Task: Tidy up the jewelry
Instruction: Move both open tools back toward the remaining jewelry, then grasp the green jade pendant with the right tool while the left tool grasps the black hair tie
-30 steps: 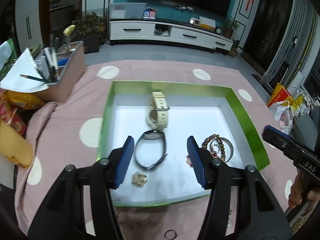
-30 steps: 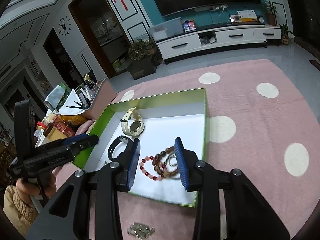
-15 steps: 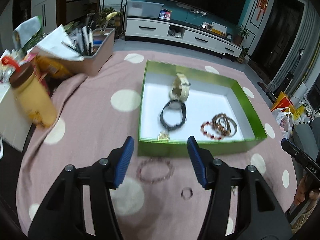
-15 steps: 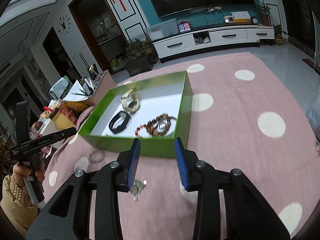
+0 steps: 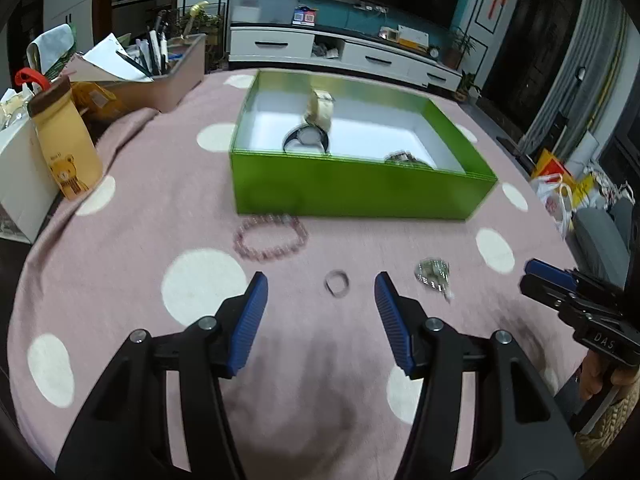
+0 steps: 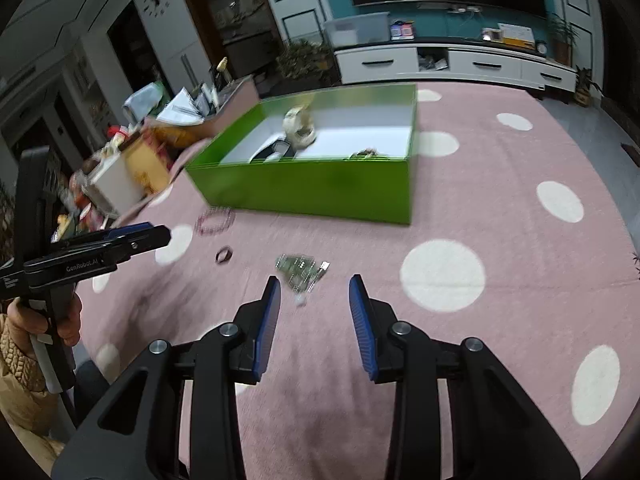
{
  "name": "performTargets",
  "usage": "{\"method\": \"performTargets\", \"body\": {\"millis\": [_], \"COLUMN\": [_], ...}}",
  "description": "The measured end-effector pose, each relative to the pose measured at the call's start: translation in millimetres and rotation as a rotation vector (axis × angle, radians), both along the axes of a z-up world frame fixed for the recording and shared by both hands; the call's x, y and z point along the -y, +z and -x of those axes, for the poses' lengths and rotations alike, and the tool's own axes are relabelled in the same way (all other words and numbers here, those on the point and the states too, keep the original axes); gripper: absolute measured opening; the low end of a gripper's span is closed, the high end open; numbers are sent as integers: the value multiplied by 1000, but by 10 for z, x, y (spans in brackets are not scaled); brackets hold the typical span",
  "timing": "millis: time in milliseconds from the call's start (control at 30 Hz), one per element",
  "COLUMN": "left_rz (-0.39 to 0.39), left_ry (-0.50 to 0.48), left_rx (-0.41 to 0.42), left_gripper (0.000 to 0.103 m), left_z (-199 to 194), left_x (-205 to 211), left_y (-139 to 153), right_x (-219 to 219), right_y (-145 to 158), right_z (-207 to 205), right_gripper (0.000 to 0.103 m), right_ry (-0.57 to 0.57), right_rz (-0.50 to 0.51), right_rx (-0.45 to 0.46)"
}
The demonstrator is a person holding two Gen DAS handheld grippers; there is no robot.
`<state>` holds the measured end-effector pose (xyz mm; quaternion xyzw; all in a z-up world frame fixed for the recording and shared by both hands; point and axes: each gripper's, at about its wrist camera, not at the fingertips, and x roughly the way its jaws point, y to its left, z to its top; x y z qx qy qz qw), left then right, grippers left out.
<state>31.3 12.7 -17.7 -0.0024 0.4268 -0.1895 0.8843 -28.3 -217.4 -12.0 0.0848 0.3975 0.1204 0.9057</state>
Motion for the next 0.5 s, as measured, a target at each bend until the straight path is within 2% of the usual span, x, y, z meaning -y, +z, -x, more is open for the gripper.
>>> {"method": "performTargets", "body": {"millis": [233, 500], "left_rz": [-2, -3], "left_ry": [-22, -36], "left_rx": [-44, -63], "left_gripper": [56, 56], "left_z": [108, 52], "left_x": [103, 161], "left_y": [-205, -286], "right_x": [-230, -390], "right_y": [-207, -362], "right_z": [-22, -302], "right_gripper": [36, 39], "right_ry": [54, 100], "right_rz": [77, 132], "right_rx": [-30, -48]}}
